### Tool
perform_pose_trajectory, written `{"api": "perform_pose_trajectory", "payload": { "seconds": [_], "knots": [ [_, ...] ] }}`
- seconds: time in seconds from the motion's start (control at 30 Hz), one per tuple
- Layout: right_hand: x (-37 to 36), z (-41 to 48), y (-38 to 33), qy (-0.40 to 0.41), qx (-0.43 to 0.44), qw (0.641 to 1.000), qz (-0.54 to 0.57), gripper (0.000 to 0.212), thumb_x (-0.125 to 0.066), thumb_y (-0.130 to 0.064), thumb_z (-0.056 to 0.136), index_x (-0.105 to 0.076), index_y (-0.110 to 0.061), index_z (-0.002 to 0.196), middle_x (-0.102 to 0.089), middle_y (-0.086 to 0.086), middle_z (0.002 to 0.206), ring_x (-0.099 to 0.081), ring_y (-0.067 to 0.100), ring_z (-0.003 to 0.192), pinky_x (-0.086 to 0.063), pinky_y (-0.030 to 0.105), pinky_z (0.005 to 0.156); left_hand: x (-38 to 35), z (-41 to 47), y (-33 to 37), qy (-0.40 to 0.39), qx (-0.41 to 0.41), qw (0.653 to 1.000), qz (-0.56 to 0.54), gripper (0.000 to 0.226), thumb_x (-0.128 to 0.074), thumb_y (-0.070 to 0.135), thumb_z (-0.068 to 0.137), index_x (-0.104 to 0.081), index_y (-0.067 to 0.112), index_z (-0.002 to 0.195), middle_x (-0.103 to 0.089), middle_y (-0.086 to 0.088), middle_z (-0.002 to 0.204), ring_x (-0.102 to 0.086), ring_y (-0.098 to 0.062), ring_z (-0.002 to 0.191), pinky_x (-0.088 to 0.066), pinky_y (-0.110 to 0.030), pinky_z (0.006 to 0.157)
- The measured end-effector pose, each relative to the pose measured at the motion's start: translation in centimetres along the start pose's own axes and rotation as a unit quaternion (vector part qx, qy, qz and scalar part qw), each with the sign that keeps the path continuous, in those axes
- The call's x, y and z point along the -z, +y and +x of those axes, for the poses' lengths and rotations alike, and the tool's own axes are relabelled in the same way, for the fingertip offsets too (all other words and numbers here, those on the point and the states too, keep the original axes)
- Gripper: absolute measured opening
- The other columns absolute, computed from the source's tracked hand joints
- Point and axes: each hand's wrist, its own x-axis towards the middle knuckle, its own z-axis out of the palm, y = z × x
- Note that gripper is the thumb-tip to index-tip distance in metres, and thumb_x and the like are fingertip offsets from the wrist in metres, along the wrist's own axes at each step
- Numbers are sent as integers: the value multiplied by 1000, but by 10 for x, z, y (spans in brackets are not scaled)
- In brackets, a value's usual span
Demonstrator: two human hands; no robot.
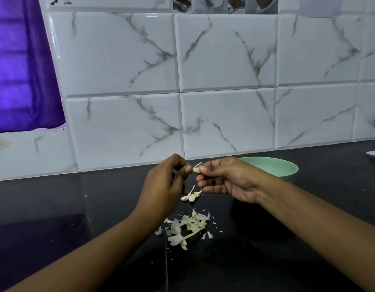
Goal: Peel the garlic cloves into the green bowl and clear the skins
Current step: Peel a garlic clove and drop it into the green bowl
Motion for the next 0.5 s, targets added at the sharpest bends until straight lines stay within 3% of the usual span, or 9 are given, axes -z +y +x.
{"api": "perform_pose_trajectory", "payload": {
  "seconds": [0.23, 0.33, 0.4, 0.5],
  "knots": [
    [1, -3, -4, -24, -44, 998, 40, 11, -56, -6, 89, -64, 1, 86, -68, 10, 67, -67, 12, 55, -57, 20, 54, 1, 0, -5, -4, -52, 998, 35, 12, -57, 20, 94, -57, 20, 81, -60, 4, 58, -58, -6, 53, -36, -13, 51],
    [1, -4, -3, -26, -49, 998, 38, 13, -55, -7, 90, -63, 2, 86, -68, 9, 65, -67, 12, 54, -57, 20, 53, 1, 0, -7, -62, 23, 995, -73, 12, -55, 16, 95, -57, 16, 83, -61, 3, 68, -63, -14, 55, -50, -27, 60],
    [0, -3, -2, -18, -38, 999, 28, 12, -55, -6, 90, -62, 1, 84, -68, 9, 65, -66, 11, 54, -57, 20, 54, 1, -2, -5, -105, 102, 970, -195, 13, -50, 17, 96, -57, 11, 87, -62, 4, 74, -63, -18, 58, -55, -36, 65],
    [1, -2, 0, -3, -11, 1000, 13, 7, -56, -5, 89, -62, -1, 86, -69, 7, 66, -66, 10, 56, -58, 21, 56, 1, -3, 1, -115, 177, 938, -275, 25, -41, 27, 98, -62, 12, 96, -67, 5, 78, -65, -17, 60, -55, -30, 64]
  ]
}}
